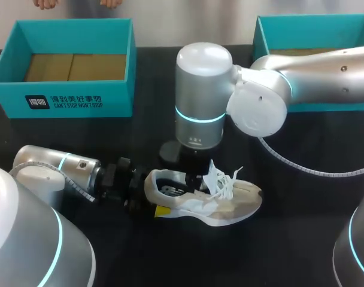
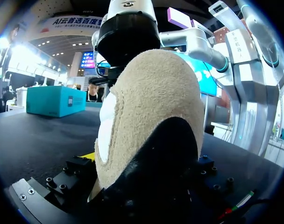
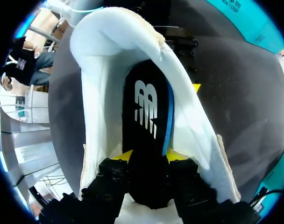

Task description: Take the shoe out of the shoebox, open the shoe tongue, remove and reinsert the insole, then place the shoe into the shoebox

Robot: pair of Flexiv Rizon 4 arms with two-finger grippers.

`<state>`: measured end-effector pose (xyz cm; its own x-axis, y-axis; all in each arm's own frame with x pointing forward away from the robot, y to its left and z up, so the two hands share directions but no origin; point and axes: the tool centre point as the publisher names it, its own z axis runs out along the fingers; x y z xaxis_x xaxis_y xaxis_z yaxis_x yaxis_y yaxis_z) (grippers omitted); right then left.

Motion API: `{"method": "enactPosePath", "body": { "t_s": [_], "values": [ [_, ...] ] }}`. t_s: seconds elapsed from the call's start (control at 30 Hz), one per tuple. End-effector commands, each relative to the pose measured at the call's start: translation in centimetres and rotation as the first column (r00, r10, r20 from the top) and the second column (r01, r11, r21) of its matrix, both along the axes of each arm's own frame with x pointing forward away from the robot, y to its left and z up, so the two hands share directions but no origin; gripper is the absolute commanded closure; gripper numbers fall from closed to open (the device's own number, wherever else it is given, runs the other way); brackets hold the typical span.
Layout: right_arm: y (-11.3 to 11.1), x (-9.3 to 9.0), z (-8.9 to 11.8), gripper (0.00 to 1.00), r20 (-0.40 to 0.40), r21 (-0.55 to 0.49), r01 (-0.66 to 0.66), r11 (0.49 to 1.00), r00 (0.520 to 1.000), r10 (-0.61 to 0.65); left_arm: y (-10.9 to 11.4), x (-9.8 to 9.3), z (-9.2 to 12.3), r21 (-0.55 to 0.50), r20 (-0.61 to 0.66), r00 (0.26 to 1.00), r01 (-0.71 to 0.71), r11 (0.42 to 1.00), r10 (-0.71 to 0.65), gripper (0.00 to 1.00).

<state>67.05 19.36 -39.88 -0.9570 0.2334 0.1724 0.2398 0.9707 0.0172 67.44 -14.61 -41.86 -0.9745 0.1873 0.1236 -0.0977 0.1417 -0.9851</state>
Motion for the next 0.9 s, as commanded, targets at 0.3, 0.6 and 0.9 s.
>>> {"method": "enactPosePath", "body": {
  "t_s": [0.3,0.6,0.9],
  "values": [
    [0.5,-0.9,0.1,0.65,-0.016,0.047,-0.047,0.998,0.999,0.048,0.0,0.0,0.1,0.001,0.0,1.0,-0.003,1.0,0.003,1.0],
    [1.3,-1.0,-2.0,0.7,-0.133,0.059,-0.065,0.996,0.988,0.073,0.0,0.0,0.1,0.001,0.0,1.0,-0.003,1.0,0.003,1.0],
    [0.0,-1.5,0.3,1.0,-0.044,0.05,0.028,0.998,0.999,-0.026,0.0,0.0,0.1,0.001,0.0,1.0,-0.003,1.0,0.003,1.0]
  ]
}}
